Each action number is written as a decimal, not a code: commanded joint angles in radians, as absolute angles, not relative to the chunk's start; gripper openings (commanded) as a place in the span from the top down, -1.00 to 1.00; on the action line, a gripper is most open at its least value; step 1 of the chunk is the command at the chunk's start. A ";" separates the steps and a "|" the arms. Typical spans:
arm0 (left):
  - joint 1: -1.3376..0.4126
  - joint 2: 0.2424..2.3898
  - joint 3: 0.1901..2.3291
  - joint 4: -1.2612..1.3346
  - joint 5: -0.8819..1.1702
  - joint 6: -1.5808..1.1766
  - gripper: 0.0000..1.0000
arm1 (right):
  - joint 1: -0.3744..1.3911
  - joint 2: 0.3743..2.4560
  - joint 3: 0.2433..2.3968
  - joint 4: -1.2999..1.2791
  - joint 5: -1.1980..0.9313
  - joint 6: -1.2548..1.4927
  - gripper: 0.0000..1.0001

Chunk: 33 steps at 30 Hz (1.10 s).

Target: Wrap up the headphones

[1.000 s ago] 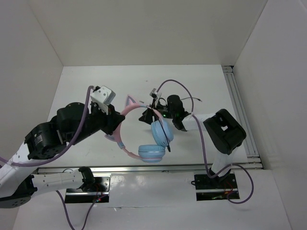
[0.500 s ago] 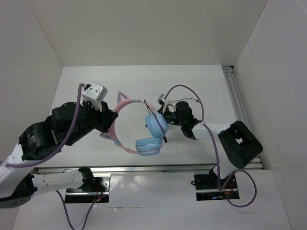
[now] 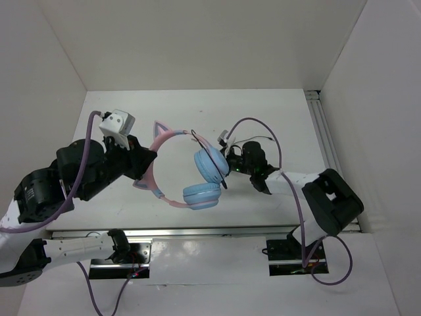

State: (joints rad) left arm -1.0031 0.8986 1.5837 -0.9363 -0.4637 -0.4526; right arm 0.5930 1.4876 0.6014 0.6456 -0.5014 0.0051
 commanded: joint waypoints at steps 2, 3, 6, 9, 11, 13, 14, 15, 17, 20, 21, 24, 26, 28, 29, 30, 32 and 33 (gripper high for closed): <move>-1.006 0.879 1.654 -0.847 -0.449 -0.514 1.00 | 0.600 1.557 0.679 0.727 -0.465 -0.021 -0.73; -1.006 0.879 1.654 -0.857 -0.459 -0.514 1.00 | 0.600 1.569 0.693 0.738 -0.451 -0.031 -0.73; -1.006 0.890 1.680 -0.880 -0.468 -0.523 1.00 | 0.600 1.591 0.729 0.738 -0.408 -0.057 -0.73; -1.006 0.890 1.710 -0.903 -0.478 -0.532 1.00 | 0.591 1.629 0.765 0.738 -0.397 -0.057 -0.70; -1.006 0.899 1.736 -0.914 -0.479 -0.541 1.00 | 0.581 1.660 0.784 0.752 -0.420 -0.057 -0.63; -1.006 0.899 1.736 -0.914 -0.479 -0.541 1.00 | 0.581 1.715 0.816 0.790 -0.432 -0.038 -0.53; -1.006 0.899 1.747 -0.914 -0.479 -0.551 1.00 | 0.571 1.732 0.825 0.804 -0.442 -0.025 -0.48; -1.006 0.899 1.764 -0.936 -0.479 -0.551 1.00 | 0.562 1.758 0.825 0.843 -0.442 -0.005 -0.31; -1.006 0.913 1.814 -0.968 -0.491 -0.561 1.00 | 0.549 1.769 0.825 0.886 -0.471 0.018 -0.18; -1.006 0.927 1.854 -1.022 -0.532 -0.591 1.00 | 0.525 1.799 0.834 0.963 -0.524 0.080 0.27; -1.006 0.927 1.864 -1.022 -0.551 -0.607 1.00 | 0.525 1.810 0.834 0.985 -0.525 0.096 0.39; -1.006 0.927 1.864 -1.034 -0.589 -0.666 1.00 | 0.515 1.821 0.824 1.064 -0.558 0.164 1.00; -1.006 0.927 1.855 -1.045 -0.646 -0.724 1.00 | 0.515 1.821 0.798 1.088 -0.567 0.186 1.00; -1.006 0.927 1.818 -1.045 -0.702 -0.764 1.00 | 0.515 1.809 0.782 1.097 -0.568 0.186 1.00; -1.006 0.916 1.804 -1.045 -0.722 -0.803 1.00 | 0.525 1.792 0.772 1.074 -0.568 0.186 1.00; -1.006 0.916 1.774 -1.034 -0.744 -0.824 1.00 | 0.535 1.783 0.772 1.060 -0.558 0.186 1.00; -1.006 0.907 1.740 -1.002 -0.804 -0.868 1.00 | 0.548 1.743 0.750 0.997 -0.542 0.163 1.00; -1.006 0.907 1.715 -0.991 -0.824 -0.882 1.00 | 0.564 1.709 0.741 0.980 -0.510 0.163 1.00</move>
